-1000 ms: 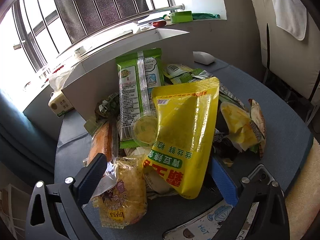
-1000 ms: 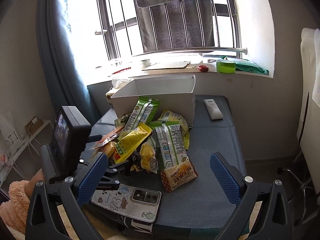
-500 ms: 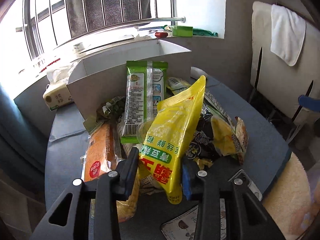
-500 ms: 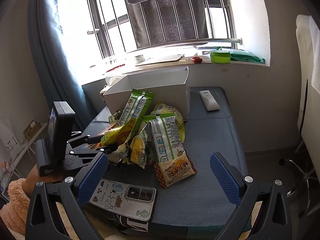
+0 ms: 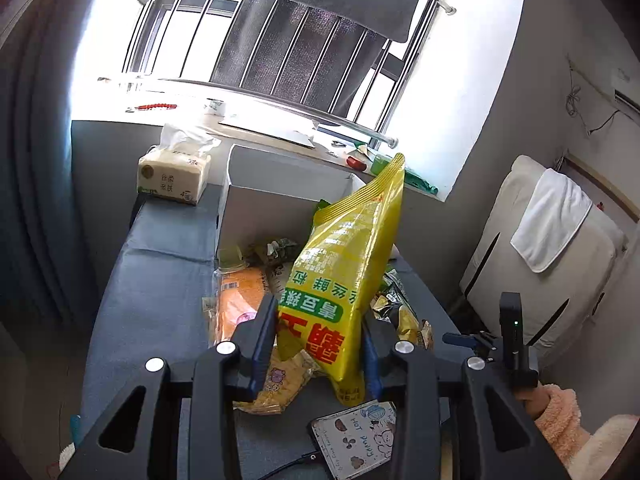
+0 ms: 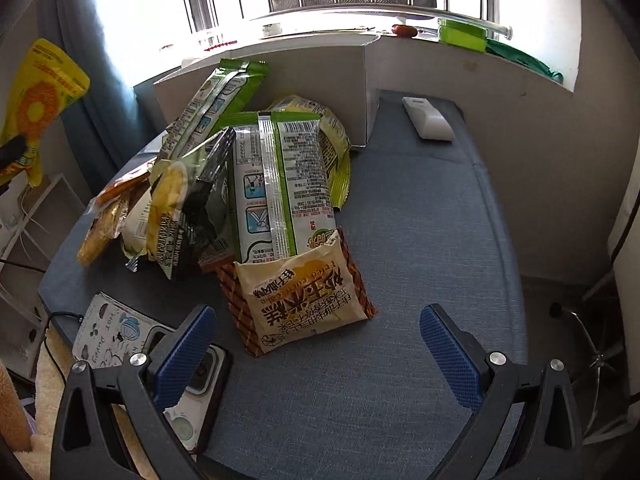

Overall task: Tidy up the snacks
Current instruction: 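Drop the yellow bag into the white box while the right gripper grasps the cake packet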

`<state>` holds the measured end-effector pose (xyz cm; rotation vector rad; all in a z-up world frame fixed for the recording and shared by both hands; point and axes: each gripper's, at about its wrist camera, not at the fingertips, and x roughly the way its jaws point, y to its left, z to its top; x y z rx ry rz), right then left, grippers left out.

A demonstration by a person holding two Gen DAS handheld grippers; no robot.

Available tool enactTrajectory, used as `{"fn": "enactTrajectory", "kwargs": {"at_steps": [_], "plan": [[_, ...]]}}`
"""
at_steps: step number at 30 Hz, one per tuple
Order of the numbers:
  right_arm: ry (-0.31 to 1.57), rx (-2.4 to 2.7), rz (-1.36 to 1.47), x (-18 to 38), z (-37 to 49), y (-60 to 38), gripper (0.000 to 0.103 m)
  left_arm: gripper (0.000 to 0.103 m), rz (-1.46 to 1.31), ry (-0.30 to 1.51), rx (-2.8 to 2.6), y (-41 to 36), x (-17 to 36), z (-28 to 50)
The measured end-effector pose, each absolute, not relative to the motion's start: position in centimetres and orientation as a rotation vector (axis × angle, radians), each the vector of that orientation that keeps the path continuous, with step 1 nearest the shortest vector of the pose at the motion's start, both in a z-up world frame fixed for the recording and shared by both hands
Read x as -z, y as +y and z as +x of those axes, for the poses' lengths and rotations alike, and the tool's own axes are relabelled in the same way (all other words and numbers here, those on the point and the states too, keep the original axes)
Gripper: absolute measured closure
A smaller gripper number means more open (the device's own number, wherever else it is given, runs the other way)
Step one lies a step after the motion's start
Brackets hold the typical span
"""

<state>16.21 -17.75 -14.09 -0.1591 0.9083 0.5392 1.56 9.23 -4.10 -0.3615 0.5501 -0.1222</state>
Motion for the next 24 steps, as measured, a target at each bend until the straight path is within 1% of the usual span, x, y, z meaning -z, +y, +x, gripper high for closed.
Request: {"fn": "enactTrajectory", "kwargs": {"at_steps": [2,3,4,7,12,16,20,24], "plan": [[0.925,-0.548,-0.159,14.9,17.1,-17.4,0.000,0.062,-0.378,0.553,0.115,9.9,4.5,1.0],[0.932,-0.558,-0.159,15.2,17.4,-17.3,0.008,0.062,-0.387,0.553,0.108,10.2,4.7,0.7],[0.942,-0.558,-0.163,15.4,17.6,-17.3,0.030,0.062,-0.390,0.553,0.103,10.3,4.8,0.4],[0.934,-0.568,-0.177,14.8,16.9,-17.5,0.037,0.062,-0.388,0.554,0.105,10.3,5.1,0.1],[0.878,-0.581,-0.184,12.8,14.3,-18.1,0.040,0.062,-0.394,0.542,0.124,10.1,4.9,0.6],[0.789,-0.625,-0.129,9.0,13.0,-18.3,0.040,0.062,-0.401,0.510,0.160,9.8,3.7,2.2],[0.676,-0.665,-0.083,4.5,15.1,-17.1,0.040,0.062,-0.390,0.464,0.175,9.8,1.4,5.8],[0.601,-0.663,-0.077,0.7,19.6,-13.6,0.040,0.062,-0.408,0.449,0.165,10.9,-0.8,11.6]]}}
